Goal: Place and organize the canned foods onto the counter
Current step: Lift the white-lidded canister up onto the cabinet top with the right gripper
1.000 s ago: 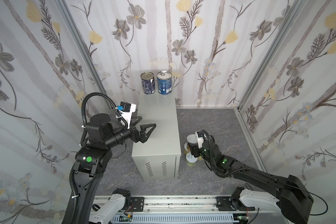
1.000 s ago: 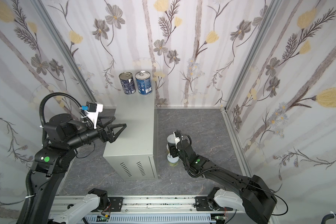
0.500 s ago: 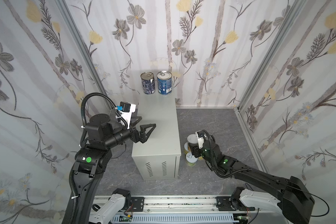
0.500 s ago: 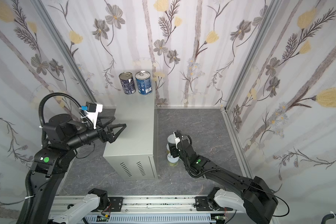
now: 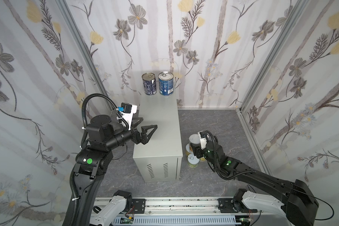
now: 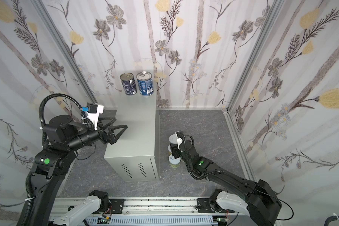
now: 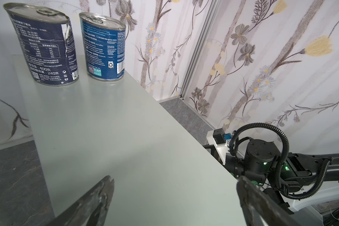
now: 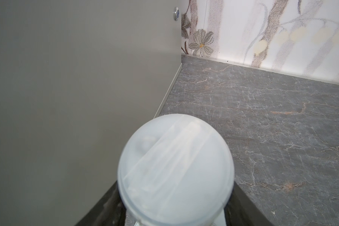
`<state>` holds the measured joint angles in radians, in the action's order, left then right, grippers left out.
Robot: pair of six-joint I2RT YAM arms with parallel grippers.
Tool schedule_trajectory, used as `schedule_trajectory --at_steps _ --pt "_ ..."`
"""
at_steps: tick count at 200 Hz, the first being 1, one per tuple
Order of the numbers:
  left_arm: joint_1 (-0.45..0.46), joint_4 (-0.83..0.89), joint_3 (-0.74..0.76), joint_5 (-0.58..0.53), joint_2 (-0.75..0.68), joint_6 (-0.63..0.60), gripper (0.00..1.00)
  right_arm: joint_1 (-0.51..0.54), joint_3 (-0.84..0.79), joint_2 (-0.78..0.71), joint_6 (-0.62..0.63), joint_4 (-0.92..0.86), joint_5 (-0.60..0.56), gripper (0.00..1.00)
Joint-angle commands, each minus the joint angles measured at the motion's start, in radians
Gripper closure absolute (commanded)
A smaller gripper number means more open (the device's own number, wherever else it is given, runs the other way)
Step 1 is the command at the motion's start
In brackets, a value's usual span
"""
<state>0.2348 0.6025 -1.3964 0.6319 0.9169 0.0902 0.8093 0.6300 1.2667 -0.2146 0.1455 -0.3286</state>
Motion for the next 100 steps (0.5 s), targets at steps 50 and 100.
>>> schedule_trajectory --at_steps 50,100 --pt "0.000 -0.038 -0.001 0.006 -0.001 -0.001 0.00 0.001 0.078 -0.021 0.048 0.086 -0.032 0.38" --pt "0.000 -0.038 -0.005 0.005 0.001 -0.004 0.00 0.001 0.156 -0.034 0.083 0.070 -0.029 0.39"
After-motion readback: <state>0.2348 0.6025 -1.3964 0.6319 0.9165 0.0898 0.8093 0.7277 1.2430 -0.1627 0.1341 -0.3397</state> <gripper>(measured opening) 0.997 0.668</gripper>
